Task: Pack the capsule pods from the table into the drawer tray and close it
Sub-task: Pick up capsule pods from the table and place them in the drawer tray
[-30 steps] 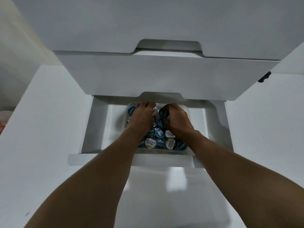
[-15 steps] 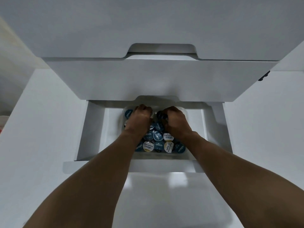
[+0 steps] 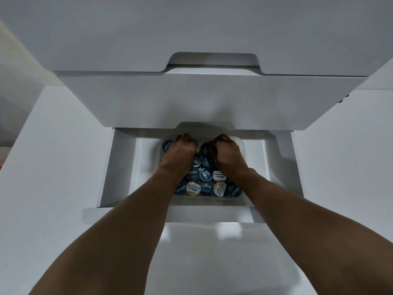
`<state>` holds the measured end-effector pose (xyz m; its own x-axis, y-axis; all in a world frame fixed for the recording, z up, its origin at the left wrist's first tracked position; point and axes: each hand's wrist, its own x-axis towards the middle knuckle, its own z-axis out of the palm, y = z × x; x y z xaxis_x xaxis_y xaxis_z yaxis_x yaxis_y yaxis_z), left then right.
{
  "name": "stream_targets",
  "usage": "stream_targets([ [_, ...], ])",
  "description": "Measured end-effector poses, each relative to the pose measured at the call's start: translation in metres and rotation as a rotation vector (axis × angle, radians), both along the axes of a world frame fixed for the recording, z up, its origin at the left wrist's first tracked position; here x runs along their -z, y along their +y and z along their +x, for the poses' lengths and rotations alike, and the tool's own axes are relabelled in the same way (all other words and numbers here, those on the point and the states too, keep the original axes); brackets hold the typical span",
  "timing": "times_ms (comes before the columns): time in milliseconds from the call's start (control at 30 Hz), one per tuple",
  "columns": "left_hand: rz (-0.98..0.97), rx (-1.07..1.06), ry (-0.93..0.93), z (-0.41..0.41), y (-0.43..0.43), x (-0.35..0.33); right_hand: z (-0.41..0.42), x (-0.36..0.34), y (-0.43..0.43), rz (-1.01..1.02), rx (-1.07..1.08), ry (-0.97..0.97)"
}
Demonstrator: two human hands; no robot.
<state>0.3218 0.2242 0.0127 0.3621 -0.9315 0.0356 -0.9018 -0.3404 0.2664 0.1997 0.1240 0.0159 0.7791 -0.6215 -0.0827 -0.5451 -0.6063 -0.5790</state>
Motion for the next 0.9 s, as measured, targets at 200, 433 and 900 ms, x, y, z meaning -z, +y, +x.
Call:
stream_targets([
  [200, -0.004, -0.016, -0.024, 0.0, 0.0, -0.001, 0.002, 0.0, 0.0, -0.002, -0.024, 0.016],
  [433, 0.033, -0.024, -0.035, -0.005, 0.001, -0.014, -0.008, -0.005, -0.003, -0.028, -0.012, 0.015],
  [900, -0.098, -0.151, -0.167, -0.064, 0.044, -0.093, -0.059, -0.077, 0.016, -0.329, -0.019, 0.048],
])
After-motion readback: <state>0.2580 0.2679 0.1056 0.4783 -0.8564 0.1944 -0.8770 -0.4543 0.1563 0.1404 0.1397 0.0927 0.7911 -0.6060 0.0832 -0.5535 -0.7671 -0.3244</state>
